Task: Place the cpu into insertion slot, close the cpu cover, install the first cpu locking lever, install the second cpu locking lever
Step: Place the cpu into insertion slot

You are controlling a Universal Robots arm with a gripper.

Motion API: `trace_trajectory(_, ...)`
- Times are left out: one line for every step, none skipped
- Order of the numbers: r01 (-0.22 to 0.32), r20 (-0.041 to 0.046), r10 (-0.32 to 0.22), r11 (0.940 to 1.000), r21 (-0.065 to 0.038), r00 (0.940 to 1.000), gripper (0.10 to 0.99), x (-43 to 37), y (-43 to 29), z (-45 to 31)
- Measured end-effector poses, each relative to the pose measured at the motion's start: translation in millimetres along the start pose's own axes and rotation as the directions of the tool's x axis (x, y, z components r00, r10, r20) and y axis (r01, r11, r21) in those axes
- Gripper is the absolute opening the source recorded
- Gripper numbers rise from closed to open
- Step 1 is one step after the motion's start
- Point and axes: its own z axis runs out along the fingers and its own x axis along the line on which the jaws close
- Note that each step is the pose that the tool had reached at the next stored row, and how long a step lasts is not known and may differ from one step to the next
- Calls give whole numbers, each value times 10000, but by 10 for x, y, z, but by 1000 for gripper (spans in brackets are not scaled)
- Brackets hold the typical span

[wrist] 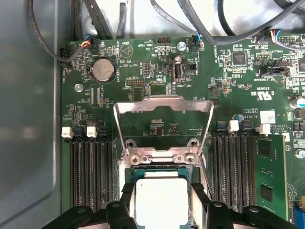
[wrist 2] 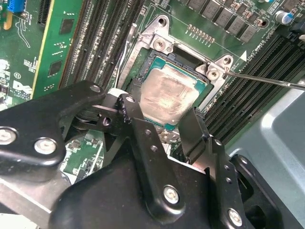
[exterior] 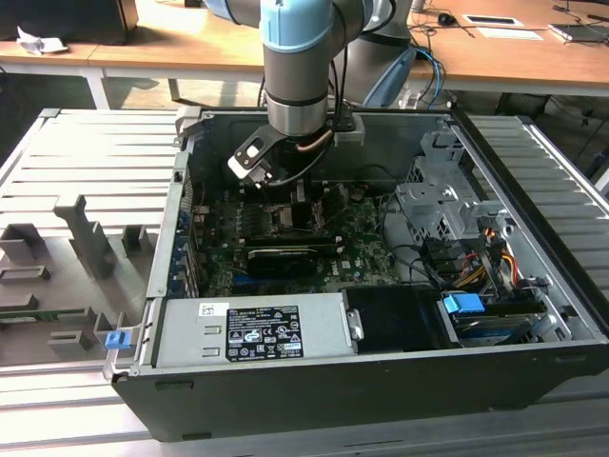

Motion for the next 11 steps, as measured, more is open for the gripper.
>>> trace_trajectory(4, 62, -4, 10000, -2, 10000, 580, 0, 0, 0)
trace_trajectory(11, 140, -11, 10000, -4, 9999, 580, 0, 0, 0)
trace_trajectory(10, 140, -10, 10000, -3, 9999, 580, 0, 0, 0)
trace_trajectory(10, 141, -10, 10000, -4, 9999, 592, 0, 0, 0)
trace_trajectory(10, 141, -10, 10000, -4, 9999, 651, 0, 0, -1)
trace_trajectory(10, 142, -10, 10000, -4, 9999, 651, 0, 0, -6)
trace_trajectory(10, 141, -10, 10000, -5, 9999, 651, 0, 1, -15)
trace_trajectory(10, 140, -10, 10000, -5, 9999, 651, 1, 4, -55)
trace_trajectory(10, 142, -10, 10000, 5, 9999, 651, 2, 7, -96)
trace_trajectory(9, 141, -10, 10000, 8, 9999, 651, 2, 8, -113)
trace_trajectory(10, 141, -10, 10000, 9, 9999, 651, 3, 9, -121)
